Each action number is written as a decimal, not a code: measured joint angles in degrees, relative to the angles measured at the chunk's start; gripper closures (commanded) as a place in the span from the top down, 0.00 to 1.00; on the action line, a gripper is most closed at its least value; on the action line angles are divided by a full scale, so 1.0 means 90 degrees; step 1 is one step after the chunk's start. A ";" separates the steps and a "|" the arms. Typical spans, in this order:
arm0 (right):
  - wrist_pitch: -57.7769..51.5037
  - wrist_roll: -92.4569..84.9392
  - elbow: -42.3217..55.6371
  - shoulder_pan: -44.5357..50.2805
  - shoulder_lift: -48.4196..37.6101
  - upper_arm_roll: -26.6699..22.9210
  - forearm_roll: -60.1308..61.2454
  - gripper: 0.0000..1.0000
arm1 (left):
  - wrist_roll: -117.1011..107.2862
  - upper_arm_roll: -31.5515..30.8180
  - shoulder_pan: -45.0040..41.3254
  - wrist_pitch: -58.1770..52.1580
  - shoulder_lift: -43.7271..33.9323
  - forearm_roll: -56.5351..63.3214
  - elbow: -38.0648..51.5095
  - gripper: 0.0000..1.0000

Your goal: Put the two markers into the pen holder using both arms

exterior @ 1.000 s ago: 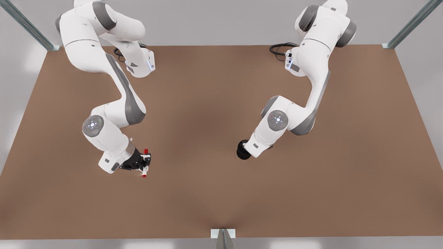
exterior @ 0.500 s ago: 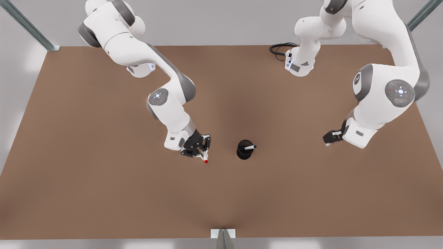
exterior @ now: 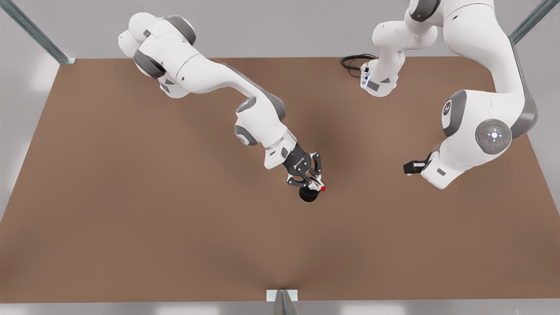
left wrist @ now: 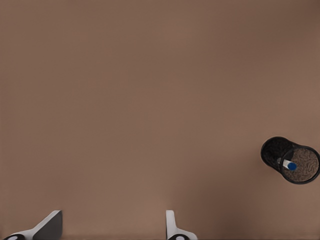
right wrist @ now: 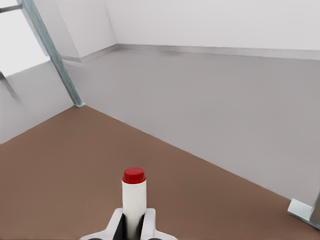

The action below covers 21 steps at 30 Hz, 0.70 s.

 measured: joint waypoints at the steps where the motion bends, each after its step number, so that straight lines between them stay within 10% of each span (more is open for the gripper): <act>1: 0.0130 0.0020 0.0010 0.0013 0.0077 -0.0062 -0.0096 0.22 | 0.0040 0.0000 0.0000 -0.0008 0.0000 0.0001 0.0000 1.00; 21: 0.2170 0.0263 -0.0652 0.0351 0.0746 -0.0753 -0.1026 0.22 | 0.0505 0.0000 0.0010 -0.0028 0.0166 -0.0005 0.0000 1.00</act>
